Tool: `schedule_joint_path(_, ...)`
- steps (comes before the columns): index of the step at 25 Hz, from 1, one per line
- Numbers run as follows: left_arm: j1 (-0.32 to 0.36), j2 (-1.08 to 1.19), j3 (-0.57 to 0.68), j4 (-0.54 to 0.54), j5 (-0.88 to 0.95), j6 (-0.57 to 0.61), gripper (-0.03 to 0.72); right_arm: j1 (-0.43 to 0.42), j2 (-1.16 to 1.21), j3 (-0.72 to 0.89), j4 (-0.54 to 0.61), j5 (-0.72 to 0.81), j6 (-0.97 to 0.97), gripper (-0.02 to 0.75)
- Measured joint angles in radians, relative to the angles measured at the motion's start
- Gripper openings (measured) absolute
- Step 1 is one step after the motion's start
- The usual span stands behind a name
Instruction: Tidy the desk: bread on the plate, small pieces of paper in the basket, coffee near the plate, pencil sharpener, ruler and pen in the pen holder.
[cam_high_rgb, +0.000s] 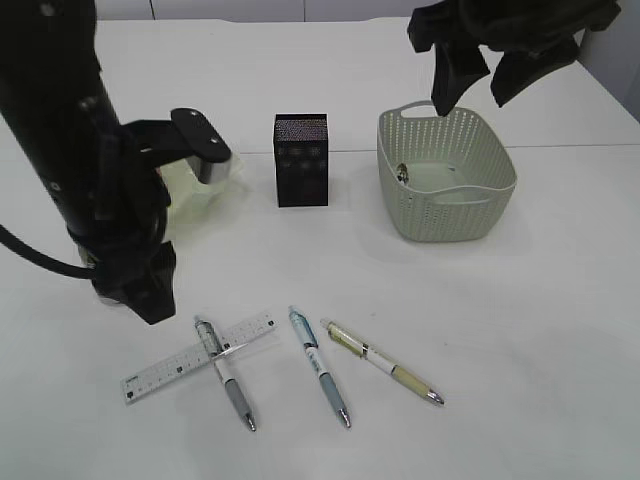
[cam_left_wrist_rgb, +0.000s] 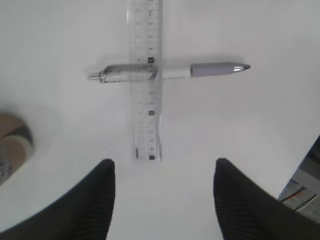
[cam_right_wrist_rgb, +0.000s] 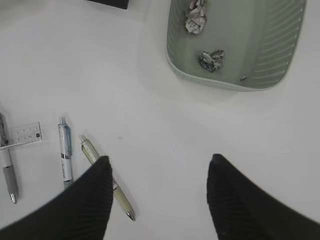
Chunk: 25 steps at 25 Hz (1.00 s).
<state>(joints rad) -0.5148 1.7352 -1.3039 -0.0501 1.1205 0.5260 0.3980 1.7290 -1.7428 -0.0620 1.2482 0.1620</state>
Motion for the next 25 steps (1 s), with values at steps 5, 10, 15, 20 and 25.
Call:
schedule_joint_path(5, -0.002, 0.083, 0.0, -0.024, -0.063, 0.025, 0.463, 0.0, 0.0, 0.0, -0.014, 0.0, 0.0, 0.467)
schedule_joint_path(10, -0.002, 0.159, -0.002, -0.038, -0.086, 0.037, 0.465, 0.0, 0.0, 0.0, -0.022, 0.0, 0.0, 0.467)
schedule_joint_path(15, -0.002, 0.202, -0.002, -0.04, -0.121, 0.062, 0.465, 0.0, 0.0, 0.0, -0.043, 0.0, 0.0, 0.467)
schedule_joint_path(20, -0.002, 0.24, -0.002, -0.023, -0.139, 0.076, 0.465, 0.0, 0.0, 0.0, -0.045, 0.0, 0.0, 0.467)
schedule_joint_path(25, 0.015, 0.278, -0.002, 0.005, -0.148, 0.078, 0.465, 0.0, 0.0, 0.0, -0.048, 0.002, 0.0, 0.467)
